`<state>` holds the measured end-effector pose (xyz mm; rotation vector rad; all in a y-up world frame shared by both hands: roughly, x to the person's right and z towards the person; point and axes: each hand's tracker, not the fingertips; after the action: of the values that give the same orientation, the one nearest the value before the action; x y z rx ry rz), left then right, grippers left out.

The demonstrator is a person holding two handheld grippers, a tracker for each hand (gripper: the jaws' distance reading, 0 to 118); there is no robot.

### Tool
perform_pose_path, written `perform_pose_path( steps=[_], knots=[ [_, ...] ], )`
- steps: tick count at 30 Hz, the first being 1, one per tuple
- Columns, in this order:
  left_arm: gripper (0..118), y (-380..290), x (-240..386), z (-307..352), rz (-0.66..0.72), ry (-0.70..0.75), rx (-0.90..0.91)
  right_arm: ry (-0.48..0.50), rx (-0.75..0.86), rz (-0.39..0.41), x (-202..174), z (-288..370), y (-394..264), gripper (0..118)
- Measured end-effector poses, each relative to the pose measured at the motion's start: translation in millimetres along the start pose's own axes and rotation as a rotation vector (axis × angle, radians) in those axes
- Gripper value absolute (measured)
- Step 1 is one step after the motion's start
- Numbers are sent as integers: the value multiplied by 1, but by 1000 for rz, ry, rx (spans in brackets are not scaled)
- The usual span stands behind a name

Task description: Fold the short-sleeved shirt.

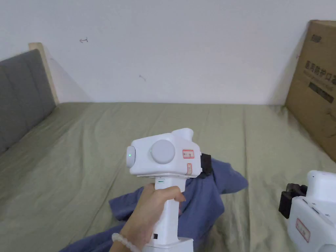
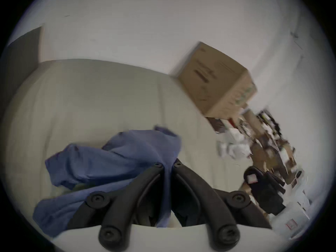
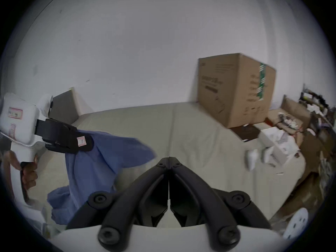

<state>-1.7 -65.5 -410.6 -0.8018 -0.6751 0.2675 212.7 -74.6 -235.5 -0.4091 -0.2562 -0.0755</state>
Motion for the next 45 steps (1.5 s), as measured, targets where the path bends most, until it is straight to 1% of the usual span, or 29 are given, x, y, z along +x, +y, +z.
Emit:
perform_pose_path(
  steps=[1,3,5,7,9,11,14,16,18,19,20,21,22,23,24,25,28,30,31,32,33,34,35,36,37,38,41,43,45],
  knots=[
    [3,-1,16,-8,-22,-30,-12,-35,5,1,11,6,2,0],
    [3,-8,38,-20,12,-76,-18,-66,23,-5,32,16,2,0],
    [3,-25,57,-41,-5,-92,-36,-121,21,-44,54,23,1,0],
    [3,-51,67,-64,-61,-44,-125,-138,6,-86,71,25,-2,0],
    [3,-90,69,-95,-86,15,-224,-143,-9,-122,85,24,-7,0],
    [3,-132,65,-121,-84,63,-340,-156,-25,-135,92,23,-13,0],
    [3,-187,56,-145,-125,135,-482,-152,-56,-132,95,17,-21,0],
    [3,-203,54,-150,-193,181,-492,-141,-77,-137,94,13,-25,0],
    [4,-201,54,-142,-187,157,-424,-136,-89,-140,93,9,-27,0],
    [5,-193,55,-142,-162,153,-433,-135,-99,-141,91,5,-28,0],
    [13,-189,54,-141,-133,143,-450,-132,-104,-142,89,3,-28,0],
    [28,-183,51,-137,-129,130,-457,-126,-108,-145,87,1,-28,0],
    [55,-180,50,-134,-123,126,-452,-119,-112,-148,86,0,-28,0],
    [94,-177,47,-129,-116,124,-447,-109,-115,-149,83,-1,-28,0],
    [109,-172,44,-122,-112,132,-431,-100,-116,-144,79,-2,-28,0],
    [111,-167,41,-113,-95,133,-400,-93,-117,-135,76,-2,-27,0],
    [109,-146,20,-81,-32,138,-348,-75,-127,-118,64,-6,-26,0],
    [103,-132,-1,-49,8,146,-273,-45,-125,-112,55,-6,-26,0],
    [97,-129,-11,-36,24,171,-244,-34,-127,-107,50,-6,-26,0],
    [85,-126,-25,-20,45,195,-213,-18,-134,-98,44,-7,-27,0],
    [68,-125,-36,-6,55,222,-190,-5,-139,-86,38,-9,-28,0],
    [46,-127,-45,6,54,255,-171,1,-144,-77,33,-10,-29,0],
    [16,-132,-58,17,43,316,-151,13,-151,-67,26,-11,-31,0],
    [0,-139,-68,23,32,386,-146,27,-158,-59,20,-13,-33,0],
    [0,-147,-79,29,29,463,-150,40,-166,-55,15,-14,-35,0],
    [0,-156,-92,31,66,504,-162,56,-172,-49,9,-16,-37,0],
    [0,-176,-128,43,188,475,-190,85,-203,-23,-8,-26,-44,0],
    [0,-179,-140,52,212,504,-165,96,-223,-5,-19,-33,-47,0],
    [1,-173,-151,62,194,539,-139,115,-238,13,-28,-41,-50,0]
  ],
)
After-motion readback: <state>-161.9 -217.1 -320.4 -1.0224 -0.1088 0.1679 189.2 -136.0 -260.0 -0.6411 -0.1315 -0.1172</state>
